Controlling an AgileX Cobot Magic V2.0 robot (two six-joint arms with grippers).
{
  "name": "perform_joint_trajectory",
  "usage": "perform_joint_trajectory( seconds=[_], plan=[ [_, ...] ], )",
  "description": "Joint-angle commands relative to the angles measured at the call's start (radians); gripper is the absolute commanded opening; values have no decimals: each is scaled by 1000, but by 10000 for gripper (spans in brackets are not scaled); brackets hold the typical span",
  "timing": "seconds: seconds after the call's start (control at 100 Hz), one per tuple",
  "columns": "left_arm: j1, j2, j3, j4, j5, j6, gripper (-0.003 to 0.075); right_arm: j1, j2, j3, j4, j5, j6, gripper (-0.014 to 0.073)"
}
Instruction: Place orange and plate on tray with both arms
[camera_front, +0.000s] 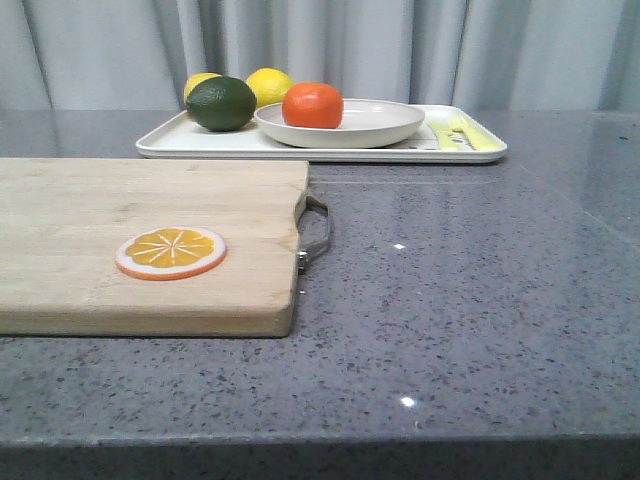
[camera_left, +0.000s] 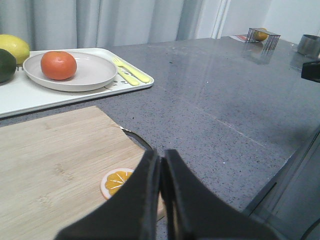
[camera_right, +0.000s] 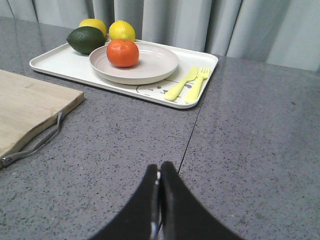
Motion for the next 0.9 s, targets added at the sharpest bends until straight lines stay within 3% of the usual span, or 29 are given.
perform_joint_trajectory(
  seconds=[0.0, 0.32, 0.49, 0.61, 0.89],
  plan=[
    [4, 7, -25, -17, -76, 0, -20, 0, 6, -25, 4, -83, -6, -75],
    [4, 7, -25, -17, -91, 0, -20, 0, 6, -25, 4, -83, -6, -75],
    [12, 7, 27, 2, -263, 0, -20, 0, 6, -25, 4, -83, -6, -75],
    [79, 0, 89, 34, -402, 0, -20, 0, 6, -25, 4, -83, -6, -75],
    [333, -90, 174, 127, -405, 0, -20, 0, 6, -25, 4, -83, -6, -75]
  ],
)
